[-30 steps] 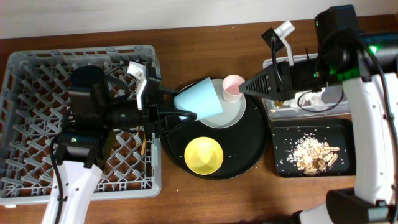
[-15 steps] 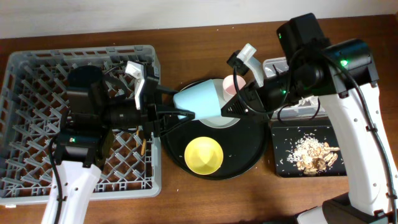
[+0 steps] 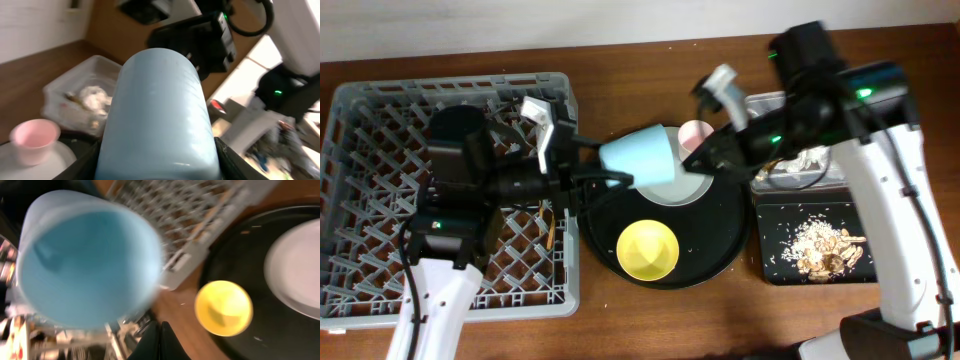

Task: Sort waste into correct bins and load items into the dishwasher rack
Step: 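Place the blue cup upside down in the dish rack with the left gripper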

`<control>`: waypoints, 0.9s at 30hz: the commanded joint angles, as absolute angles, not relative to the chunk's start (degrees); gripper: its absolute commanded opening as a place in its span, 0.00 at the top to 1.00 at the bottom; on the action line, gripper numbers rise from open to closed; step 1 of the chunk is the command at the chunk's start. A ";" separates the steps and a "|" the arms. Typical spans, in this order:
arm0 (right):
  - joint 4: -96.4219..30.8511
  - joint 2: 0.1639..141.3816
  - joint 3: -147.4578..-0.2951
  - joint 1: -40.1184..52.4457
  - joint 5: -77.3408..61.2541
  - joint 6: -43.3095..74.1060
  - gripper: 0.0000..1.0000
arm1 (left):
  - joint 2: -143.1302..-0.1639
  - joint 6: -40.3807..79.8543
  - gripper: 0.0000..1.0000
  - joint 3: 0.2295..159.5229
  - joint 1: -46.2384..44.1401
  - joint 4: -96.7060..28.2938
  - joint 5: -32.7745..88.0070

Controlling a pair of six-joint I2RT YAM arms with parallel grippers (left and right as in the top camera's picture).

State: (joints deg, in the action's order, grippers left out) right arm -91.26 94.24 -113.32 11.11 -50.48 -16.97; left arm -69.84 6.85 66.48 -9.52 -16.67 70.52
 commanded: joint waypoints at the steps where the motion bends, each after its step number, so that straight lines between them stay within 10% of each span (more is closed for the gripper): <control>1: -92.16 94.35 -112.97 1.15 -50.02 -17.50 0.96 | -69.41 6.37 0.73 66.85 -4.19 -19.49 59.44; 3: -92.20 94.35 -112.92 -5.96 -42.63 -17.47 0.88 | -69.41 6.35 0.74 66.85 1.02 -30.02 38.17; 5: -92.53 94.35 -112.90 -7.57 -38.11 -17.50 0.01 | -69.41 6.35 0.74 66.85 2.04 -35.33 18.83; 23: -92.53 94.35 -112.90 -7.53 -36.10 -17.50 0.01 | -87.42 6.79 0.83 66.81 2.04 -40.03 11.92; 27: -92.53 94.35 -112.90 -7.53 -36.10 -17.50 0.01 | -87.44 6.76 0.36 66.81 2.04 -39.94 11.99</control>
State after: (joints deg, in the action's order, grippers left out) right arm -92.55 94.24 -113.21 -7.33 -36.82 -16.93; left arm -87.24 6.68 66.65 1.85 -39.92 12.58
